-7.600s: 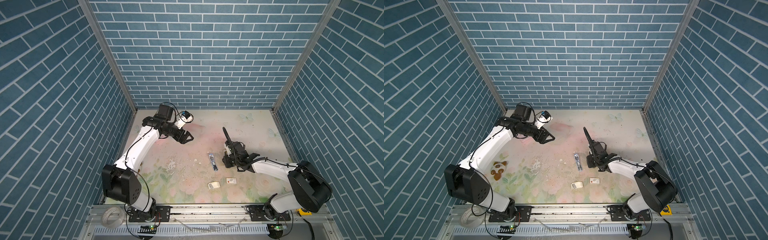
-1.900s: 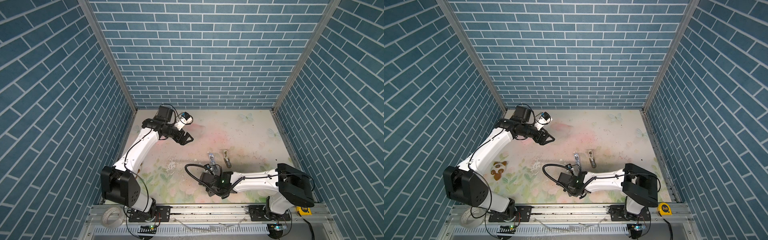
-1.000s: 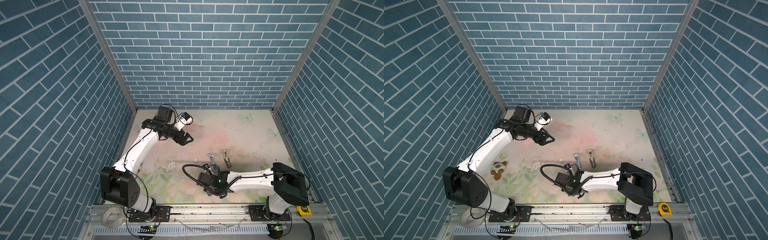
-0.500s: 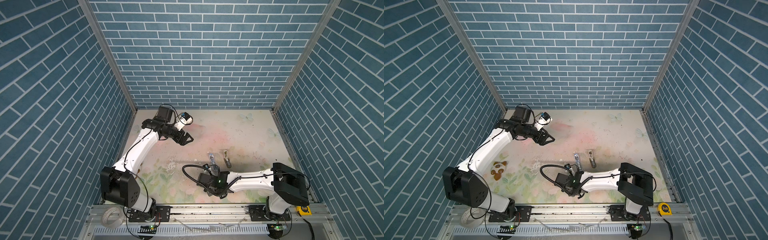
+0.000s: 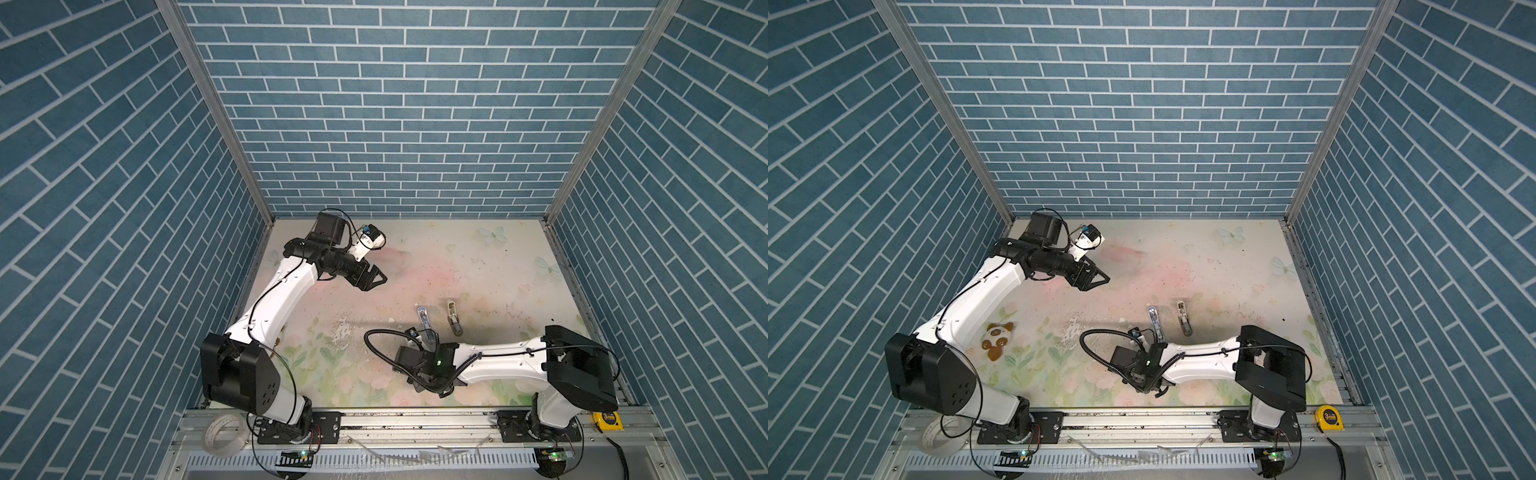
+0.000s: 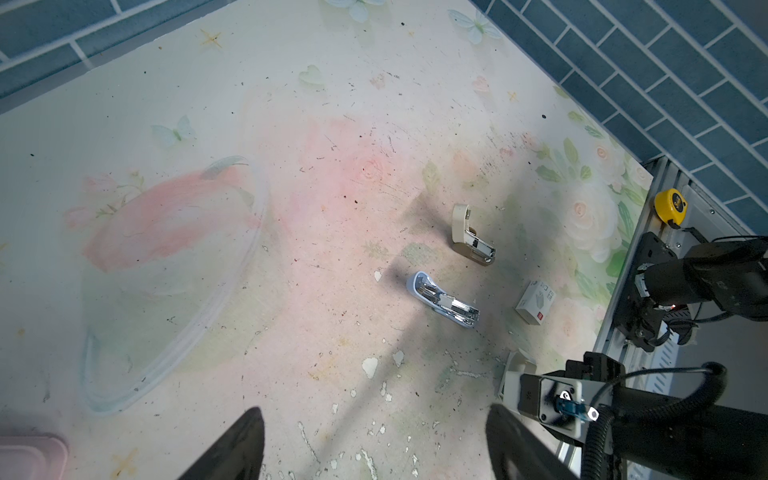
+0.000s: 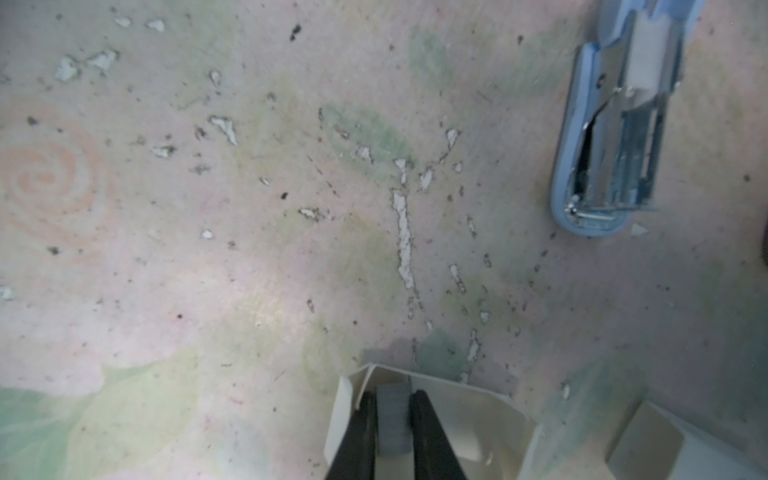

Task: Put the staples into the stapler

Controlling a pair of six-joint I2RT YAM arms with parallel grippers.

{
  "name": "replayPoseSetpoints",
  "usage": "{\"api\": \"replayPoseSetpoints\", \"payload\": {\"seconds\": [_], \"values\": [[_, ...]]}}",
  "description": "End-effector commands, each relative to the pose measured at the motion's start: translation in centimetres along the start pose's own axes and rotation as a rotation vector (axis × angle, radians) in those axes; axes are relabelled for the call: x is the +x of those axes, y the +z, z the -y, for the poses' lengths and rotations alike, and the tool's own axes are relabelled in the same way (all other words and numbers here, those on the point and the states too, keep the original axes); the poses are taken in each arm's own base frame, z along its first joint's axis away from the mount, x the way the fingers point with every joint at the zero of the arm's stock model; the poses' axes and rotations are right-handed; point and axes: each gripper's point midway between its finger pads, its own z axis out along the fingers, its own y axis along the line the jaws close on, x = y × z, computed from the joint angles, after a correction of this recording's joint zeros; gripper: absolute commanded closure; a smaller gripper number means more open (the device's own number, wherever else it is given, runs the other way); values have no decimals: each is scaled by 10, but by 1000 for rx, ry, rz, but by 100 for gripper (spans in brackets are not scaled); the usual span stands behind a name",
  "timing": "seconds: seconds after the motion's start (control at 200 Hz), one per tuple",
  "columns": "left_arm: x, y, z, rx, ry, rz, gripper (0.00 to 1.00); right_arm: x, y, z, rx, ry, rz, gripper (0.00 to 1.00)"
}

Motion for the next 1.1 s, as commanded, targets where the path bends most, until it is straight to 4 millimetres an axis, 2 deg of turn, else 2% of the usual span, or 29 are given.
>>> {"api": "replayPoseSetpoints", "payload": {"seconds": [0.0, 0.385, 0.6, 0.935, 1.09], "values": [[0, -5, 5, 14, 1, 14, 15, 6, 7, 4, 38, -23, -14, 79], [1, -4, 4, 11, 1, 12, 15, 5, 9, 7, 61, -25, -12, 78], [2, -3, 4, 12, -2, 10, 15, 3, 7, 9, 66, -26, 2, 87], [-2, -3, 3, 11, -18, 18, 15, -14, -19, 13, 35, 31, 95, 91], [-1, 2, -2, 0, -110, 21, 15, -15, -22, 19, 35, 71, 117, 91]]}}
